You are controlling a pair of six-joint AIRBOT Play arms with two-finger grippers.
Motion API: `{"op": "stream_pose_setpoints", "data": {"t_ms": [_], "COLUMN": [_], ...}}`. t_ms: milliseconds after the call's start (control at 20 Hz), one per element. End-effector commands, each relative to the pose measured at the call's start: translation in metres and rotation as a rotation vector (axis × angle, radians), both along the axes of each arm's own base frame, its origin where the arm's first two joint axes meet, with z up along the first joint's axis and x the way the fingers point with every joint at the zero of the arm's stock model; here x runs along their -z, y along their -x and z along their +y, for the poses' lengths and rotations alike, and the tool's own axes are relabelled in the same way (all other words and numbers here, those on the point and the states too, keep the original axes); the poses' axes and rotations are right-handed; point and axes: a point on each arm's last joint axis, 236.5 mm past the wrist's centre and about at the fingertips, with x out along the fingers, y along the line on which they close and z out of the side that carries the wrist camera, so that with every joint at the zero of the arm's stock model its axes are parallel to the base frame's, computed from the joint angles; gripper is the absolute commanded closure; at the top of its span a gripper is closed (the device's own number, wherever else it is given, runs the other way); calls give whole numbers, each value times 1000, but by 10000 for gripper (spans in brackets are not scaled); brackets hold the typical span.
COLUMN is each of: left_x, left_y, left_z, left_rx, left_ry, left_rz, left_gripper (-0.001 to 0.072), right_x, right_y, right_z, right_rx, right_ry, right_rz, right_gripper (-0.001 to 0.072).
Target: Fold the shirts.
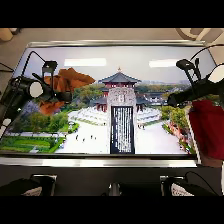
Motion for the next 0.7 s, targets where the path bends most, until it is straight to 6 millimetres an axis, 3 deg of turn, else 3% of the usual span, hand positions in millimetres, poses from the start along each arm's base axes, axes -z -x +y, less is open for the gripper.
{"op": "stream_pose_setpoints", "data": {"t_ms": [0,150,250,400,550,600,650], "left_x": [-13,10,47,111,142,146,148], "left_y": [-56,-105,-120,-120,-117,-116,-115], "left_z": [0,59,91,102,102,104,106], "left_rx": [-3,-125,-215,-264,-264,-276,-290], "left_ry": [15,-50,-50,-13,-23,-23,-19], "left_rz": [-186,-87,69,252,306,315,321], "left_gripper": [-2,-1,-2,-10,0,66,283], "right_x": [-20,-29,-28,-22,-22,-23,-25], "right_y": [-44,-53,-48,-37,-28,-27,-27], "right_z": [-2,11,19,25,34,37,40], "right_rx": [42,58,51,25,-17,-21,-22], "right_ry": [-8,-80,-116,-128,-154,-165,-179], "right_rz": [-199,-245,-219,-166,-139,-137,-138], "right_gripper": [42,42,42,44,44,44,44]}}
